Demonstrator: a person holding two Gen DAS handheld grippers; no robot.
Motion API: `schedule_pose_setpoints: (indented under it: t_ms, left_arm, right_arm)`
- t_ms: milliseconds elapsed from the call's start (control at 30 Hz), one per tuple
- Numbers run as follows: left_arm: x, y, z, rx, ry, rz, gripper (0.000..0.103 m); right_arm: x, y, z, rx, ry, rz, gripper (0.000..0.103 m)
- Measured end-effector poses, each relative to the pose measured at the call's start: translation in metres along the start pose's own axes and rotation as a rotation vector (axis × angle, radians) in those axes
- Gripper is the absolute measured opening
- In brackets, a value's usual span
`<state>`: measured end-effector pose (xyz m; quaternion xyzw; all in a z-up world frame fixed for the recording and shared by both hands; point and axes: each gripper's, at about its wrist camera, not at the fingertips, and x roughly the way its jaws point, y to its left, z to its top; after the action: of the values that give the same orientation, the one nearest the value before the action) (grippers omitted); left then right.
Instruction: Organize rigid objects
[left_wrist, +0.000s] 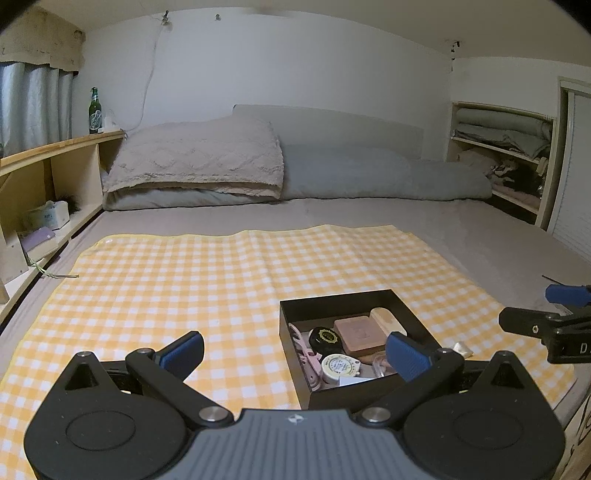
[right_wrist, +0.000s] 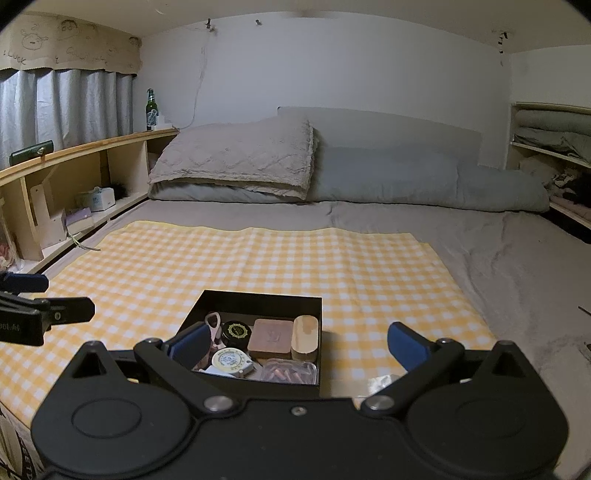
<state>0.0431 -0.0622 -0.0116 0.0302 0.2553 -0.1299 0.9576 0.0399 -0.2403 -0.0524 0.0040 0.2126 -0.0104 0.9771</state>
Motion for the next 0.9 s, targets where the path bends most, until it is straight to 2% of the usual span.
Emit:
schedule_pose_setpoints:
  t_ms: [900]
  left_arm:
    - [0.0038,0.0072,-0.0028,-0.003,0.012,0.0,0.103]
  right_arm:
    - [0.0023,0.0063,0.0009,-0.017,0.001,0.014,0.103]
